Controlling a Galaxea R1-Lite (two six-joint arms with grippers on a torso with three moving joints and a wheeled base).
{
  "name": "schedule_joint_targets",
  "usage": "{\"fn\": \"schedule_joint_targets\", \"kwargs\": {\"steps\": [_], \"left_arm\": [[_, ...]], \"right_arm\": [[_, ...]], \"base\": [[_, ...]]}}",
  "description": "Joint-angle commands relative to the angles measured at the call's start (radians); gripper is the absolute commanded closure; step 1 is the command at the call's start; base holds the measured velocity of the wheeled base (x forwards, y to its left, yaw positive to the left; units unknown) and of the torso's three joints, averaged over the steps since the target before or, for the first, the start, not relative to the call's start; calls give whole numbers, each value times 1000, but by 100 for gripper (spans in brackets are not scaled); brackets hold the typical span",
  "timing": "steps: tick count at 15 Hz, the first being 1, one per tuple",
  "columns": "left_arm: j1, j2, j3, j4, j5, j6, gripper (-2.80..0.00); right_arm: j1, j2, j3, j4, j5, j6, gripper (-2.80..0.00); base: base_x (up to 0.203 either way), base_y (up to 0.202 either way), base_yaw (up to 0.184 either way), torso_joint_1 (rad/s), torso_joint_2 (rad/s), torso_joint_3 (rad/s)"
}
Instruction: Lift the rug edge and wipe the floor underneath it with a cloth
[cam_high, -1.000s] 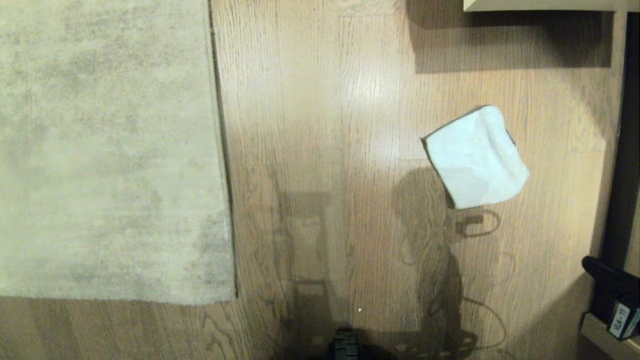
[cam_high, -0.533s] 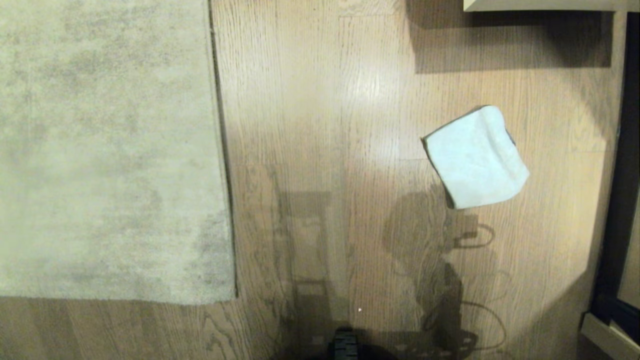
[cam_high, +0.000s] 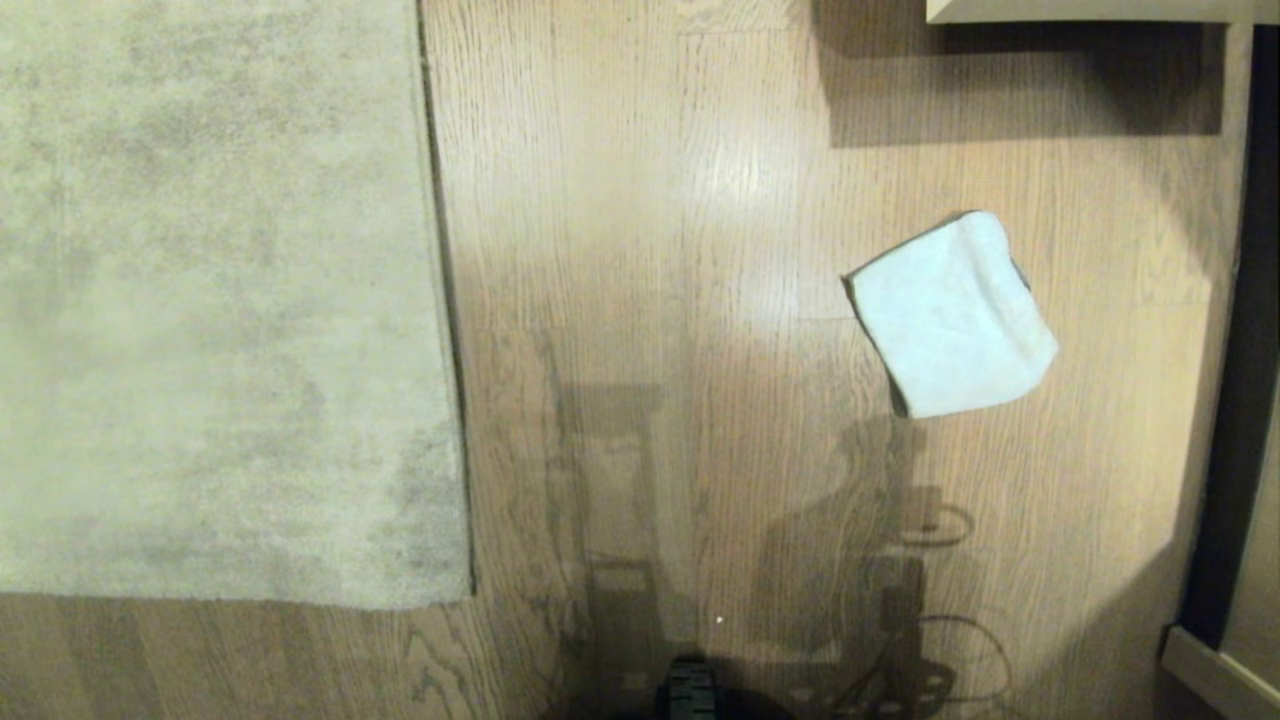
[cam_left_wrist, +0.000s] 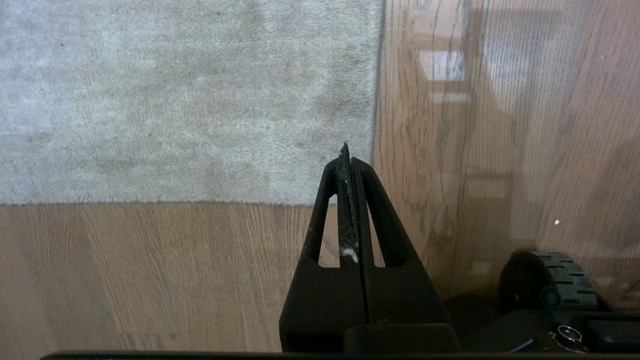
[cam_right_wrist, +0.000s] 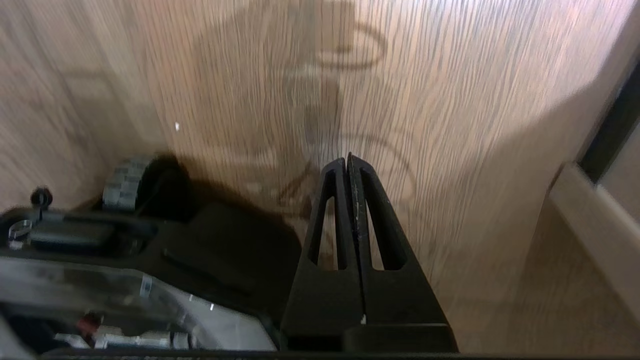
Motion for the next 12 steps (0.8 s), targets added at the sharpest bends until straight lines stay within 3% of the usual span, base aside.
{"fn": "schedule_joint_targets", "kwargs": {"steps": [1, 6, 12], "left_arm": [[0, 0, 0, 0, 2, -1, 0], [0, 0, 0, 0, 0, -1, 0], [0, 0, 0, 0, 2, -1, 0]], "right_arm": [[1, -51, -9, 20, -10, 2, 0], [1, -51, 22, 55, -199, -9, 0], [1, -51, 23, 50, -181, 25, 0]], "base": [[0, 0, 0, 0, 0, 0], [0, 0, 0, 0, 0, 0], [0, 0, 0, 0, 0, 0]]}}
